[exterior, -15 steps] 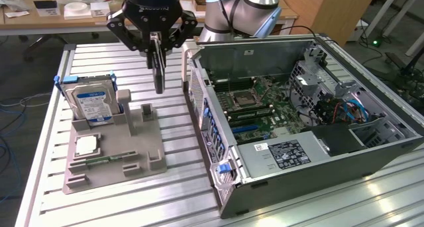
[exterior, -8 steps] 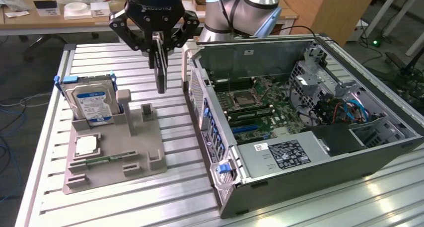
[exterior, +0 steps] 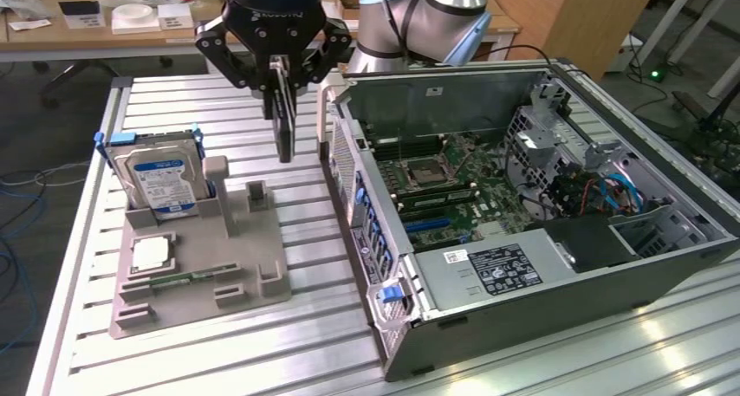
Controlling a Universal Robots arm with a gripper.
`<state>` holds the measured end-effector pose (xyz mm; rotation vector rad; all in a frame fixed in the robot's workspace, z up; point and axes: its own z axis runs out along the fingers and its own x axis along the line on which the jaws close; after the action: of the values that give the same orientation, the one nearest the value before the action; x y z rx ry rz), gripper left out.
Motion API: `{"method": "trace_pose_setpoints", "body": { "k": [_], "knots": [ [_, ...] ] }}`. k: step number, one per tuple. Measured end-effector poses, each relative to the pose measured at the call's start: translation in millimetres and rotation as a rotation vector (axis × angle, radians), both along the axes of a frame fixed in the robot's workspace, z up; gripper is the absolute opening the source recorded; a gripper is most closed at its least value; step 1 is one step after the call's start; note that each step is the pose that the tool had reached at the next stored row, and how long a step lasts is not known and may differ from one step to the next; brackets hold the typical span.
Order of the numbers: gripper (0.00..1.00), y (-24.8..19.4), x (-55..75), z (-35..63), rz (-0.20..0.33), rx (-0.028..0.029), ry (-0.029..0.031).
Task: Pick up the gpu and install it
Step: 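Pick up the gpu and move the gpu toward the slot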
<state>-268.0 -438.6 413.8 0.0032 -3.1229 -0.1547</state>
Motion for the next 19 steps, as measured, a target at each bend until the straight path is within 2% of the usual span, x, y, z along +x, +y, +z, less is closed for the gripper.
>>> {"method": "trace_pose_setpoints", "body": {
  "k": [19],
  "knots": [
    [0.28, 0.0, 8.9, 0.0, 0.000, 0.0000, 0.0000]
  ]
}}
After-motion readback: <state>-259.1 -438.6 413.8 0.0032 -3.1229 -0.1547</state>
